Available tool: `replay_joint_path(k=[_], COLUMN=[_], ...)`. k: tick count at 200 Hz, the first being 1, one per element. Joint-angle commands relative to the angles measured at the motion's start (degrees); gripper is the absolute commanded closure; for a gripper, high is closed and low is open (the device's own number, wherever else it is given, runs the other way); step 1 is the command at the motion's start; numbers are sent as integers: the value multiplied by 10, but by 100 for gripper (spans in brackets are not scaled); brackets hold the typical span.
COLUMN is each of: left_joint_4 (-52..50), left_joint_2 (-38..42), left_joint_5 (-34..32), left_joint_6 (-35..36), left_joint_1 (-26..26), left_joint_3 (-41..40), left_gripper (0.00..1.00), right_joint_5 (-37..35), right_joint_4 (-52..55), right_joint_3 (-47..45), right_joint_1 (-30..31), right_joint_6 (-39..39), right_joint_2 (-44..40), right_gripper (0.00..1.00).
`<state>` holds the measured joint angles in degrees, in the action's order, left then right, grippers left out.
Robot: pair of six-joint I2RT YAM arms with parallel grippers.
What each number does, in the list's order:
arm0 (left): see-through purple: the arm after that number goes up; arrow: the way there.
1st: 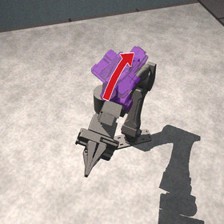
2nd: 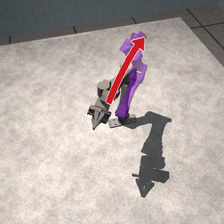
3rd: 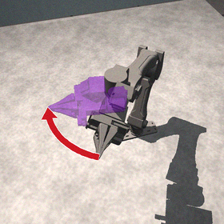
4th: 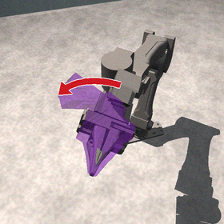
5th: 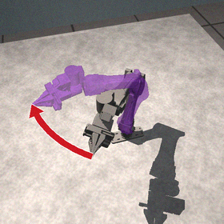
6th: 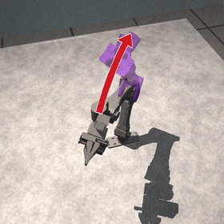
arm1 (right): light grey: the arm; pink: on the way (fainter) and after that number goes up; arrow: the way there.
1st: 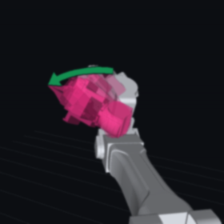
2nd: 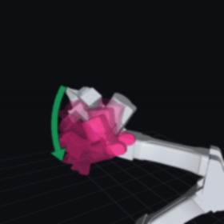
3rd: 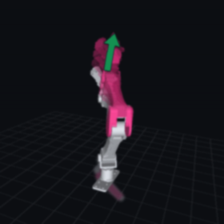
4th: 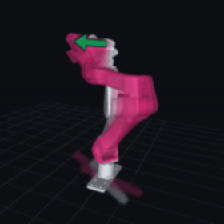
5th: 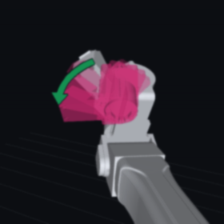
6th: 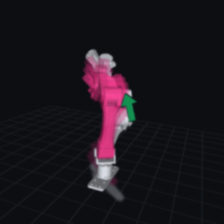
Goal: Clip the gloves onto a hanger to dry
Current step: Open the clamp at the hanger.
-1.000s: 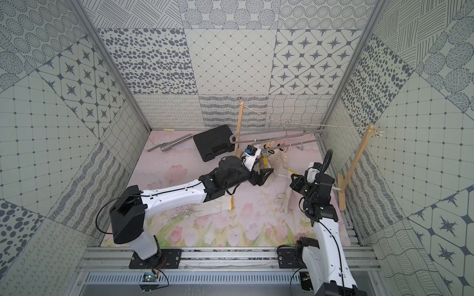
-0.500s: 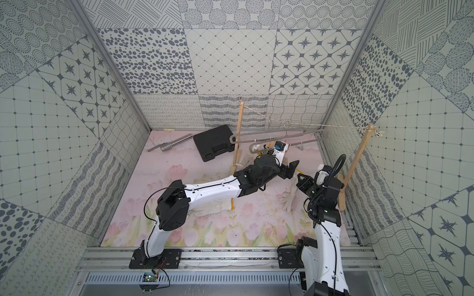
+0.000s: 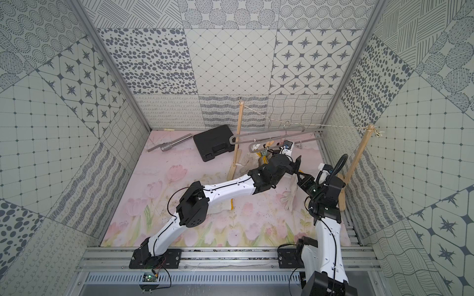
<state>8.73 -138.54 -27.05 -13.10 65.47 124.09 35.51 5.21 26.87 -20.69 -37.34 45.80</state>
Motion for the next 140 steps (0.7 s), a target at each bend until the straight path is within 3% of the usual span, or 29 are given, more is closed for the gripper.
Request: replay_joint_path(k=[1, 75, 140], left_joint_4=[-18, 200, 275], left_joint_2=[-17, 2, -41], left_joint_5=[-102, -156, -185], left_joint_6=[16, 92, 151], left_joint_1=[2, 7, 3], left_joint_3=[21, -102, -58], left_gripper=[16, 12, 9], right_joint_5=[7, 12, 16], right_joint_4=[-46, -56, -59], right_joint_3=[-5, -5, -8], right_joint_1=[-2, -2, -2], right_joint_6=[-6, -8, -10], right_joint_2=[2, 15, 17], right_gripper=[96, 96, 96])
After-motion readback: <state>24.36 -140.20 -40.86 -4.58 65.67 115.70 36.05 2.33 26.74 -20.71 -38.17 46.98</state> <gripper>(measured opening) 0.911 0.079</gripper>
